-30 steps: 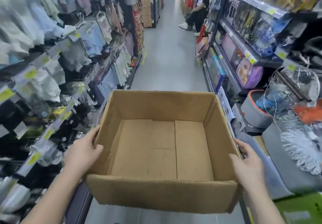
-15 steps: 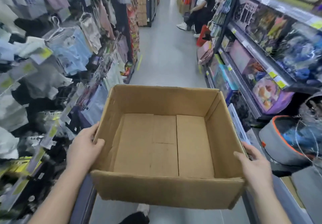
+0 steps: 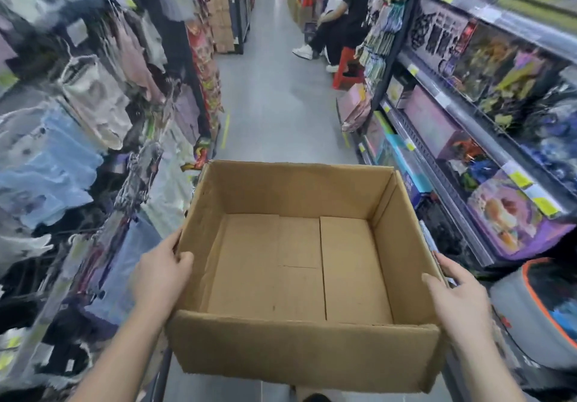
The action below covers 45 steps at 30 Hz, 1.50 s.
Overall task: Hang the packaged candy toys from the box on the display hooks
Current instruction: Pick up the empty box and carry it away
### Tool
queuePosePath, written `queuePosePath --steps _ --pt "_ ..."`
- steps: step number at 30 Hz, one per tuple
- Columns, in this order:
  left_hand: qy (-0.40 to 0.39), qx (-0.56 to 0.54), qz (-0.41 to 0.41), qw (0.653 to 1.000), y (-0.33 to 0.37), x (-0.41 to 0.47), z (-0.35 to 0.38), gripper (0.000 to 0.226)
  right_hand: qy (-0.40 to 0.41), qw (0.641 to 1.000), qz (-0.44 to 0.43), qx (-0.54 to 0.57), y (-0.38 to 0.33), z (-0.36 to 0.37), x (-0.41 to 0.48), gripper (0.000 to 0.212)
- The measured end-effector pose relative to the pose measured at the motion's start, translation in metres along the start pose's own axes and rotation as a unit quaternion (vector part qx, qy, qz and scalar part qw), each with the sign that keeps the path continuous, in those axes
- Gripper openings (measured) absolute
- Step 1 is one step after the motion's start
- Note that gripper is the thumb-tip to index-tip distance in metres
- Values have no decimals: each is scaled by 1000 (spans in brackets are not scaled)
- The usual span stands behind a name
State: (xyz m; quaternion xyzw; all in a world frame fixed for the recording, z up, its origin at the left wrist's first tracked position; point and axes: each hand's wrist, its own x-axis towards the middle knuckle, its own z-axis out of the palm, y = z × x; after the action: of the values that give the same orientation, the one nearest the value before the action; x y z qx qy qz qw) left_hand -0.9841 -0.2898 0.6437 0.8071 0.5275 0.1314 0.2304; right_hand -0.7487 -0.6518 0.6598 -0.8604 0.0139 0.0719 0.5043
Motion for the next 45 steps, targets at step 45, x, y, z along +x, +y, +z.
queuePosePath --steps 45 --pt "-425 89 462 773 485 495 371 64 414 822 390 -1 -38 213 265 46"
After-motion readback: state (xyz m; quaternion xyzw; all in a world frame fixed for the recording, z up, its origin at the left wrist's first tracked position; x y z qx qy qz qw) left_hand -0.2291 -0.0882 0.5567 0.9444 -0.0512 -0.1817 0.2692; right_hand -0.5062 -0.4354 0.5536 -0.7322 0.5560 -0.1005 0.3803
